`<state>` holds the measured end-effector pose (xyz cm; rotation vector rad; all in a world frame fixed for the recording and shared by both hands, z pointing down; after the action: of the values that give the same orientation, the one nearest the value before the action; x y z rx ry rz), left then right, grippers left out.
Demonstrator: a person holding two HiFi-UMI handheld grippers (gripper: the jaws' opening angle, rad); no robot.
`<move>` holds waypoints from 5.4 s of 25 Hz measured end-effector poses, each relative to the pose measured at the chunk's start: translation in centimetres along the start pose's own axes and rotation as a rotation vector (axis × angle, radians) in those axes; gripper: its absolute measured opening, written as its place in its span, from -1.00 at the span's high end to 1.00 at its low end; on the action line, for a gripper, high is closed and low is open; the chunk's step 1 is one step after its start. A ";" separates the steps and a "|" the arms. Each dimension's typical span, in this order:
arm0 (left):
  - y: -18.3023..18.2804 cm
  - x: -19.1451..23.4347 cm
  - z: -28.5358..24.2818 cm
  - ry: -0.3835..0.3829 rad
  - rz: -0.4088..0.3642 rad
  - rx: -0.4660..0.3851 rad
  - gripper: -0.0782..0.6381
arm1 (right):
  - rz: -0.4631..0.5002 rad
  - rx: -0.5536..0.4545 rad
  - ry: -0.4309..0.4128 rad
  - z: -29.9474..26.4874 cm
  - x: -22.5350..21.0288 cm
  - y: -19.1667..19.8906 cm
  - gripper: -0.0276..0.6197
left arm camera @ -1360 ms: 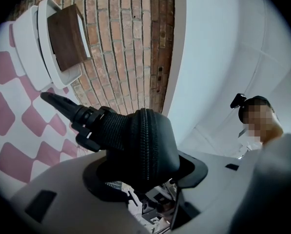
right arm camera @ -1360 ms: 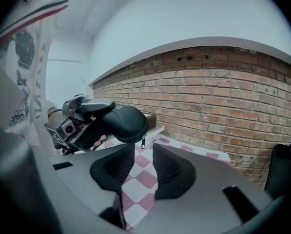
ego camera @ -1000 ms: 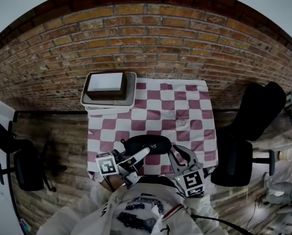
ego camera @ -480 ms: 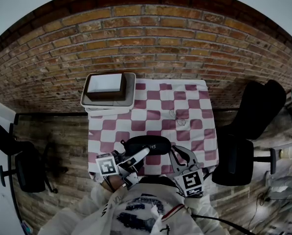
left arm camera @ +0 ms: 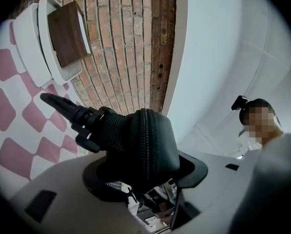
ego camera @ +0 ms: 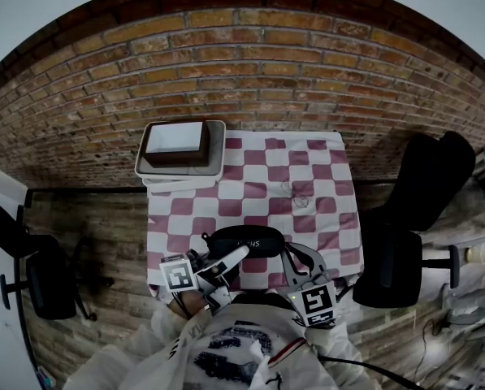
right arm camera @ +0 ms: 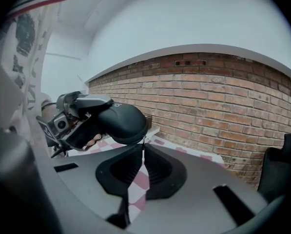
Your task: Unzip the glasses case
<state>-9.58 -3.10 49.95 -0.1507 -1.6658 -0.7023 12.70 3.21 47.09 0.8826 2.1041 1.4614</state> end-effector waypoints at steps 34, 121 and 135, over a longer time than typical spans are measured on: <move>-0.3 -0.6 -1.2 -0.067 -0.074 -0.069 0.07 | -0.032 0.041 0.024 -1.4 -2.3 -0.3 0.87; -0.3 -1.4 -2.3 -0.226 -0.593 0.120 0.10 | 0.283 0.284 0.109 -4.1 -3.1 1.6 0.87; 0.3 -1.4 -2.1 -0.249 -0.650 0.160 0.11 | 0.353 0.310 0.116 -4.1 -2.4 1.7 0.87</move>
<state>-7.30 -3.53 48.90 0.4554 -2.0202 -1.0563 12.14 -0.76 50.12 1.3744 2.3953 1.3958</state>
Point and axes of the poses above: the fingertips, and each gripper's own axes: z backward along the fingers, x to its left, y out of its underside, the point moved 10 cm from there along z, backward along the fingers, and after that the axes turned 15 degrees about -y, right-handed, at the moved point
